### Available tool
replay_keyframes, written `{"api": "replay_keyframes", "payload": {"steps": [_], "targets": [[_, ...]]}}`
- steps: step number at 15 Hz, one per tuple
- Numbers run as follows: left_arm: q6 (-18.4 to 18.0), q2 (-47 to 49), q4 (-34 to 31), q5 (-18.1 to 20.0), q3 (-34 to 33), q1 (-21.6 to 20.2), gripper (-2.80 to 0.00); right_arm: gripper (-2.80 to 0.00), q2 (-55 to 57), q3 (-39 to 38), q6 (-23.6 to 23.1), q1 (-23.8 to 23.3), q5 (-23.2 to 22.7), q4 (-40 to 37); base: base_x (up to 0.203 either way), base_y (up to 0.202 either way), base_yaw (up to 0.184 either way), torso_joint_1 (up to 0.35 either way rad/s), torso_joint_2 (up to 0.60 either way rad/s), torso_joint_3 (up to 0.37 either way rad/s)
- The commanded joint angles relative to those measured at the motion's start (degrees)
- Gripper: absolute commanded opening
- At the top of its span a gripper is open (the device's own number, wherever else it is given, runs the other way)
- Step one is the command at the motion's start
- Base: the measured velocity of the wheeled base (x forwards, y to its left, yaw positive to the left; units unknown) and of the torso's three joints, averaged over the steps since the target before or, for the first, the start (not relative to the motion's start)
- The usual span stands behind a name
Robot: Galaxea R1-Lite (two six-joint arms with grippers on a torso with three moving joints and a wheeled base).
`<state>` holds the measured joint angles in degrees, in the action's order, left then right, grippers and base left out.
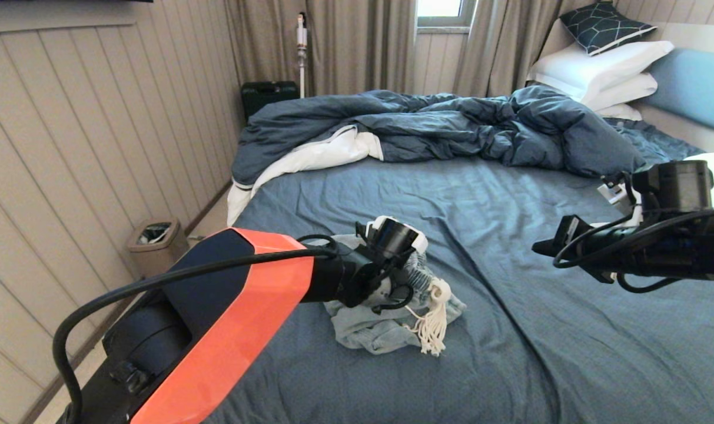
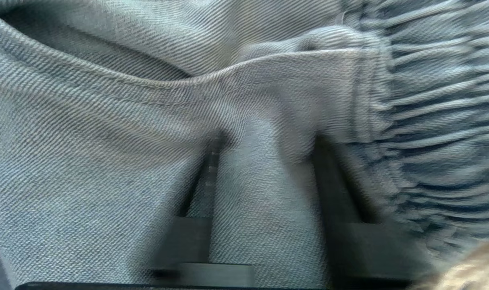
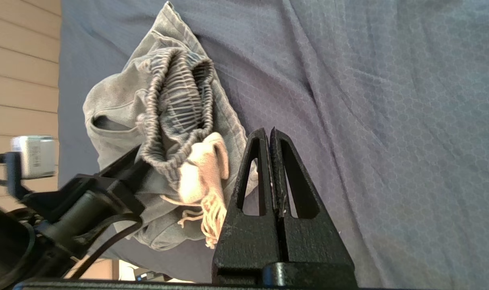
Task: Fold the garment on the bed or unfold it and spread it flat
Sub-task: Unford the blue shorts
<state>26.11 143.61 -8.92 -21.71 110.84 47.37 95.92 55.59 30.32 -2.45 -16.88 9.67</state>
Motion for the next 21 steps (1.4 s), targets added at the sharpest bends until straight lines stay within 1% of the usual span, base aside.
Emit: {"api": "replay_keyframes", "payload": {"steps": [1,4,7,10,12,14,16,19,21], "targets": [[0.3,-2.5,-0.2,-0.3,-0.1,0.0,-2.80,-2.80,0.0,0.0,0.2,0.0,-0.1,0.1,0.000,0.000,0.000,0.000,0.00,0.000],[0.2,-6.4,-0.4,-4.6,-0.6,-0.4,-2.80,-2.80,0.5,0.0,0.3,0.1,-0.1,0.1,0.000,0.000,0.000,0.000,0.00,0.000],[0.4,-10.4,-0.6,-5.0,-2.7,-2.1,-2.80,-2.80,0.5,0.0,0.3,0.0,-0.1,0.0,0.000,0.000,0.000,0.000,0.00,0.000],[0.9,-15.4,-0.2,-4.9,-7.8,-5.5,-2.80,-2.80,1.0,-0.2,0.3,0.1,-0.1,0.0,0.000,0.000,0.000,0.000,0.00,0.000],[1.5,-19.3,0.6,-4.1,-14.5,-8.3,-2.80,-2.80,1.0,-0.3,0.3,0.3,-0.1,0.0,0.000,0.000,0.000,0.000,0.00,0.000],[2.5,-23.2,3.9,-2.5,-23.5,-11.3,-2.80,-2.80,1.1,-0.4,0.4,0.5,-0.1,0.0,0.000,0.000,0.000,0.000,0.00,0.000],[2.9,-26.9,8.7,-0.7,-33.1,-14.6,-2.80,-2.80,1.0,-0.6,0.4,0.5,-0.1,0.0,0.000,0.000,0.000,0.000,0.00,0.000],[3.0,-33.6,17.7,1.8,-48.0,-19.1,-2.80,-2.80,1.0,-0.7,0.4,0.6,-0.1,0.0,0.000,0.000,0.000,0.000,0.00,0.000],[3.0,-37.8,23.6,2.6,-55.9,-21.9,-2.80,-2.80,1.0,-0.7,0.4,0.6,-0.1,0.0,0.000,0.000,0.000,0.000,0.00,0.000]]}}
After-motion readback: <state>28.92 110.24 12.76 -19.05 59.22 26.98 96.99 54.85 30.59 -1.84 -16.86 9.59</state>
